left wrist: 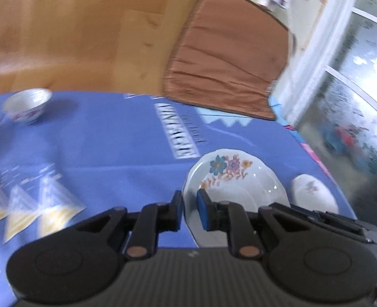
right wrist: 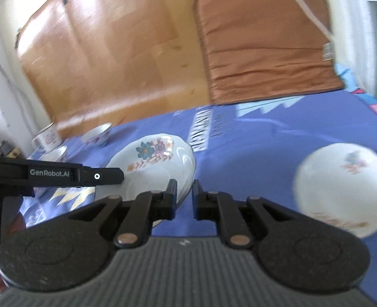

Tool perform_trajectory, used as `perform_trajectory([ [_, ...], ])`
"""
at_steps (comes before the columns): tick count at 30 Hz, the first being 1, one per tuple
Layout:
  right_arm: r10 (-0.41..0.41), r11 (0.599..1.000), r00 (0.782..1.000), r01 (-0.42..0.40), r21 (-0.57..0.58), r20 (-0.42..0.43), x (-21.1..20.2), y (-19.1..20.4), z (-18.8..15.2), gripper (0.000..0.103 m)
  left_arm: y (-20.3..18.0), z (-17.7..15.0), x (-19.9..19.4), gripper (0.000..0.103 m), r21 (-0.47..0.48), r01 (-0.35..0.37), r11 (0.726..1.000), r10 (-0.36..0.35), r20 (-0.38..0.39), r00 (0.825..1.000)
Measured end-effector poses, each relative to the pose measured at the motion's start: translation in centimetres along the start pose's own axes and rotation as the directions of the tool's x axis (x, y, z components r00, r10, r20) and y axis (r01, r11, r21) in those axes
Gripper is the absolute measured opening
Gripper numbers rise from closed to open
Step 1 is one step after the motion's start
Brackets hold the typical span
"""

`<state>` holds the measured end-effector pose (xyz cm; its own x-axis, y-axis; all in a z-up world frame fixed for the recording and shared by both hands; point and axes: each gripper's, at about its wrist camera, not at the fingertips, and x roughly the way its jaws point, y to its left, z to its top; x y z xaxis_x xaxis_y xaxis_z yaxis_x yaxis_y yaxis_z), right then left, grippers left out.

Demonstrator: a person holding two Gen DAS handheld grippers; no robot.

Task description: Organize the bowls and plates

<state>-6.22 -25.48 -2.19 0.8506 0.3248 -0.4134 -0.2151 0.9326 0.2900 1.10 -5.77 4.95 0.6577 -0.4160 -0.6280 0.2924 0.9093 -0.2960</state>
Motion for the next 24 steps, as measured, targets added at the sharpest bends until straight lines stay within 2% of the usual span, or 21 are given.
perform_trajectory([
  [7, -0.152, 0.985, 0.984, 0.144, 0.091, 0.088, -4.0, -4.6, 0.1, 0.015, -6.8, 1.6, 4.6, 0.014, 0.096, 0.122, 0.988, -0.117, -0.05, 0.992],
  [13, -0.262, 0.955, 0.96, 0.243, 0.171, 0.097, -6.2, -8.7, -0.6, 0.015, -11.4, 1.5, 8.6, 0.014, 0.119, 0.193, 0.974, -0.178, -0.13, 0.976],
  [17, -0.297, 0.94, 0.951, 0.274, 0.204, 0.089, -6.6, -10.6, -1.0, 0.015, -13.0, 1.1, 10.5, 0.015, 0.122, 0.2, 0.972, -0.18, -0.16, 0.971],
  [21, -0.305, 0.936, 0.949, 0.281, 0.213, 0.084, -6.5, -11.4, -1.4, 0.015, -13.5, 0.6, 11.4, 0.014, 0.136, 0.174, 0.975, -0.15, -0.17, 0.974],
  [24, -0.312, 0.936, 0.945, 0.288, 0.203, 0.098, -6.7, -11.1, -1.6, 0.02, -13.6, 0.7, 11.6, 0.014, 0.137, 0.168, 0.976, -0.144, -0.17, 0.975],
])
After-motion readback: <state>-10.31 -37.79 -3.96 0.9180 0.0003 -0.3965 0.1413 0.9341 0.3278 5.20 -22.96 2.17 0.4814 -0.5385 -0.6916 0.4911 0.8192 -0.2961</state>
